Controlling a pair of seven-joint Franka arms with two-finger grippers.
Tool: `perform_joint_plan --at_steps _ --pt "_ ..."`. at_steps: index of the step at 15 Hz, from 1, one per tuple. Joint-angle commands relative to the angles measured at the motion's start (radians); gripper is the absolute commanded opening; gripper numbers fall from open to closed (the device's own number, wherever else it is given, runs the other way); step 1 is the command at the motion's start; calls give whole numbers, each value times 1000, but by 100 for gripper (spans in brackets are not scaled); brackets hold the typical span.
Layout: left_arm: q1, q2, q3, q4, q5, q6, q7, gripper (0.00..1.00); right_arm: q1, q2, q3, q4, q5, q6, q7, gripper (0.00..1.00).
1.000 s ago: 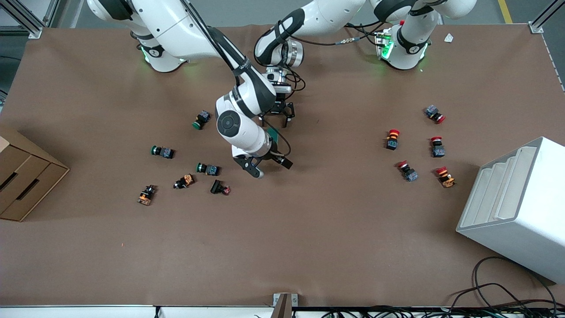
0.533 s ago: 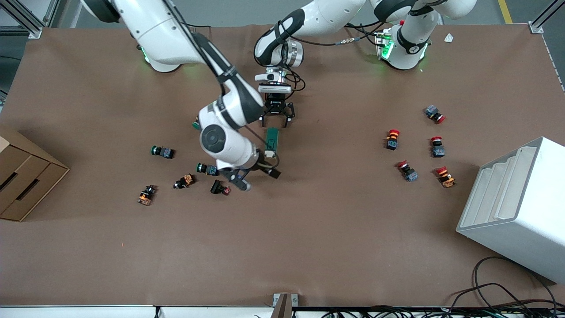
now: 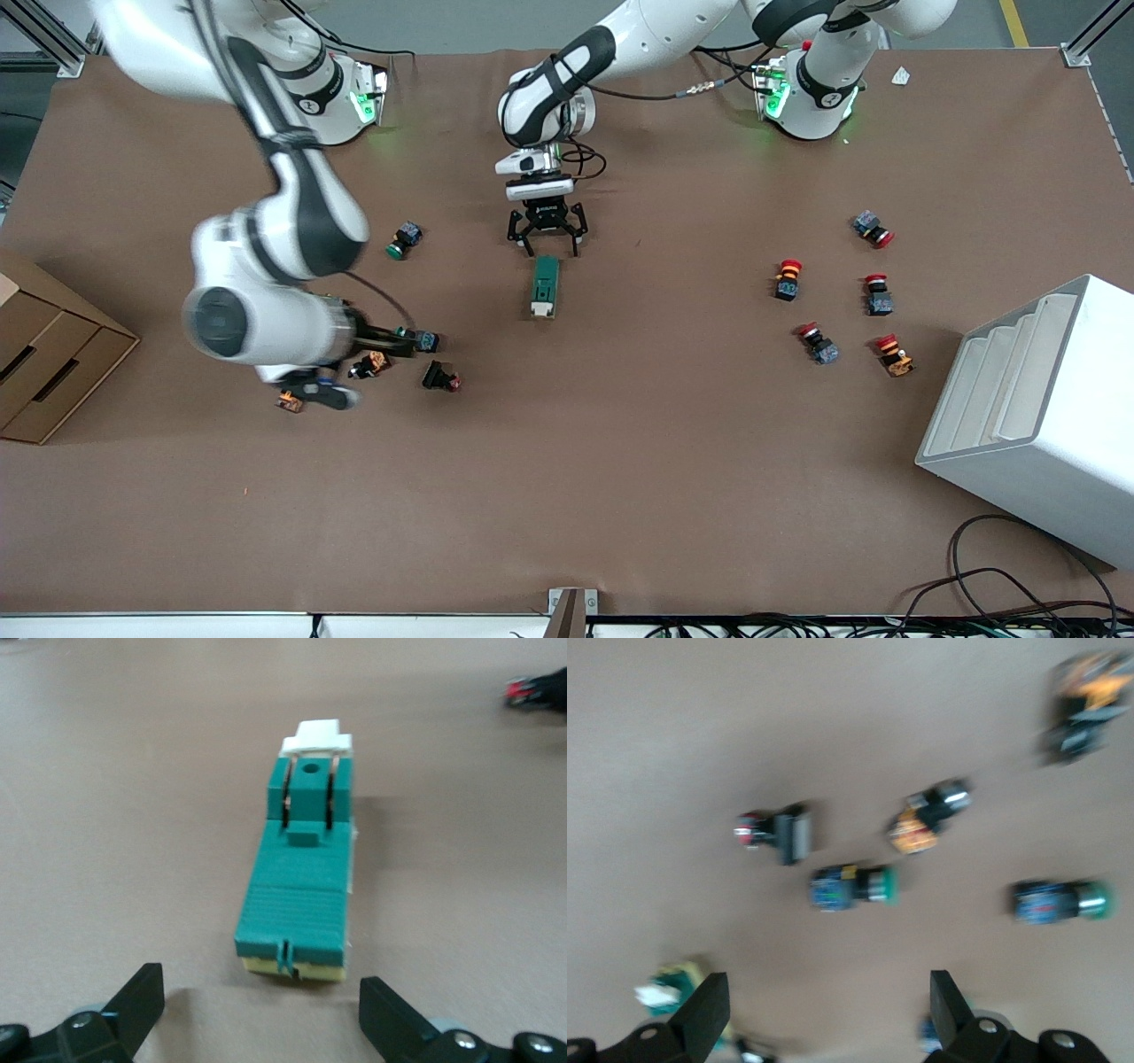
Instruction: Close load switch with both arms
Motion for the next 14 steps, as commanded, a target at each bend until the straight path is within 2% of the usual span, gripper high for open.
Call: perform_joint_plan --at_steps 1,4,8,11,14 --pt "32 1 -2 84 -142 9 134 100 -120 -98 18 -36 -51 -80 -226 100" --pt "91 -105 -2 107 -329 9 336 100 -220 -149 18 9 -136 -180 -429 100" --pt "207 -289 -2 147 -616 9 689 100 -271 -149 18 190 -213 -352 -475 100" --pt "319 -421 0 176 -841 5 950 100 -309 -143 18 302 -219 -468 -475 100" --pt "463 -523 -2 194 -989 -32 1189 100 -325 -141 18 375 -218 -515 -475 100"
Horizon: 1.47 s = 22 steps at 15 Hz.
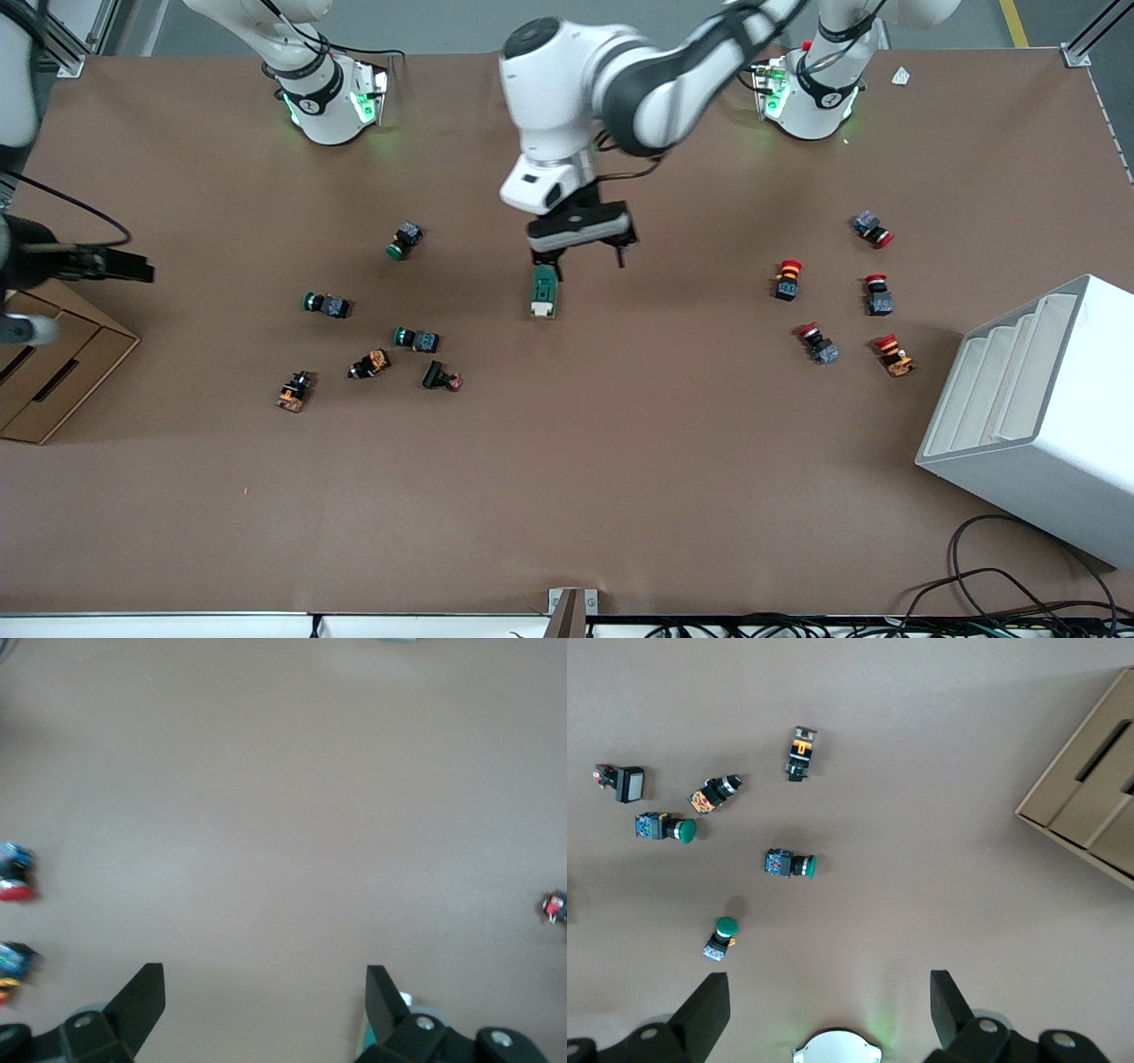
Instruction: Close load switch with both arms
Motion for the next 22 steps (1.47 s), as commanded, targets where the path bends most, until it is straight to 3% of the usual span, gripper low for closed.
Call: perform_joint_plan --at_steps 1,5,11,14,16,19,22 --pt "125 -83 -5 15 -137 -46 225 100 -34 12 22 51 -9 -29 -9 100" --pt "280 -126 -7 97 -237 -198 415 100 -27 2 34 51 12 -91 3 100" --pt "463 -215 13 107 -316 -304 784 100 7 -53 22 -4 65 -57 0 100" --pt "483 -286 157 78 -453 -307 1016 100 36 -172 18 -167 46 55 -1 100" --pt "482 -341 252 44 -524 -329 1148 100 76 -256 -31 -289 45 125 -1 100" --pt "477 -431 358 -49 -587 -349 1261 100 90 -306 -44 -328 46 129 -1 100" --pt "441 -514 401 -125 -587 -393 1285 100 94 -346 -44 -350 46 127 -1 100"
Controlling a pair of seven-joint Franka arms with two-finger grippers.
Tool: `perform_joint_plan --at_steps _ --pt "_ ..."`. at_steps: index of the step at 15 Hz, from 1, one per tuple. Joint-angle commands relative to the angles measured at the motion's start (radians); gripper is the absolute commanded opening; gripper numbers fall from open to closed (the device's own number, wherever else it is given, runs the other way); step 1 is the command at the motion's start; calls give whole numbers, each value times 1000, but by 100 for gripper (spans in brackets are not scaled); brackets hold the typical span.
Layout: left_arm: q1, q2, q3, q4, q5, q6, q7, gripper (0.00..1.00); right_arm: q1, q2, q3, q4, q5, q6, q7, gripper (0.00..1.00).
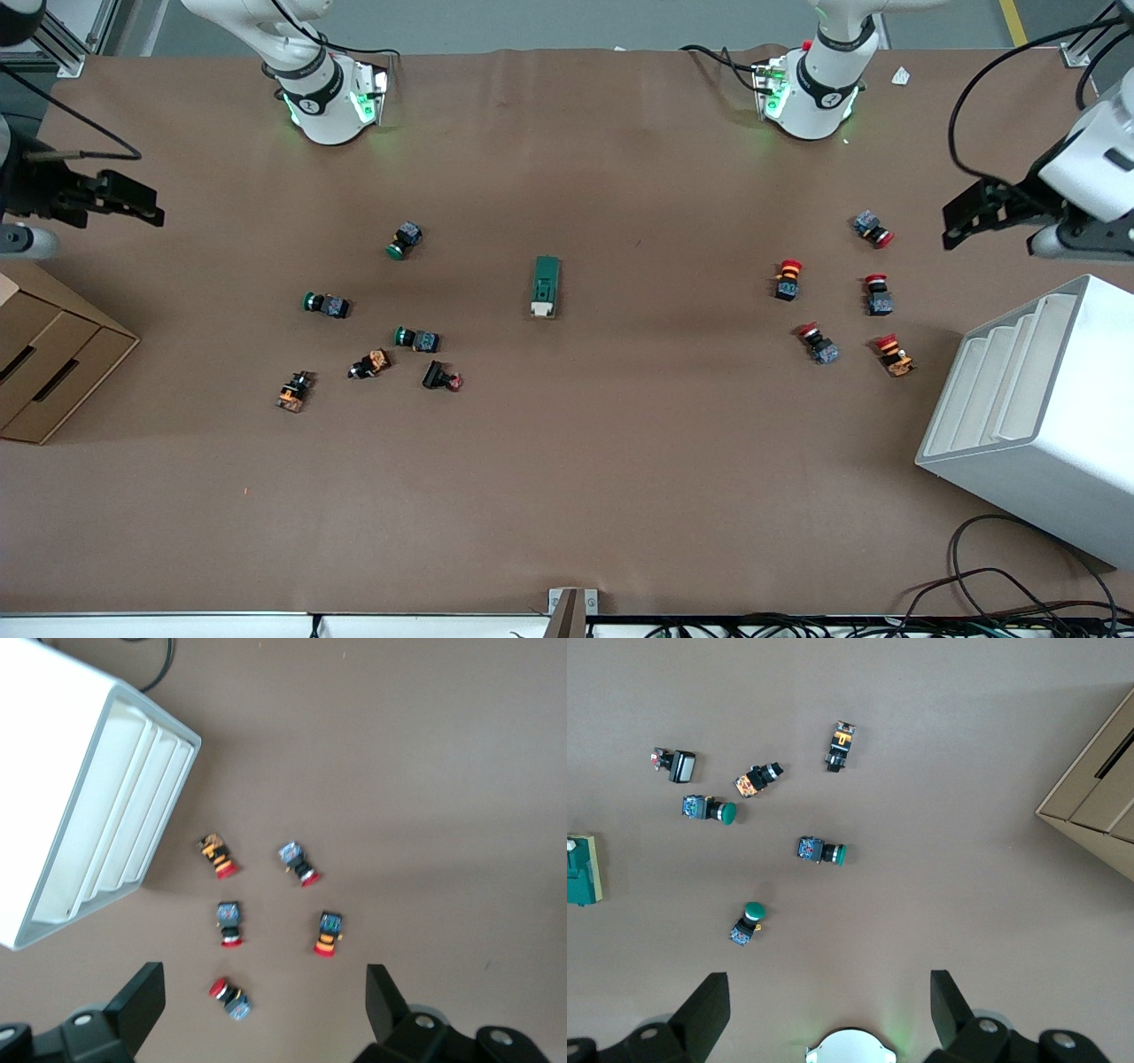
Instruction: Close load switch with both arms
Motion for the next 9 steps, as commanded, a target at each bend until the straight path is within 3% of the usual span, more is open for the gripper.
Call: perform_joint_plan --at_steps 1,9 --pt "-59 -95 37 -87 -11 -53 1 100 10 -71 -11 -67 -4 22 -2 100" --pt "-49 -34 35 9 -9 -67 12 100 13 -160 -14 -91 4 -7 3 100"
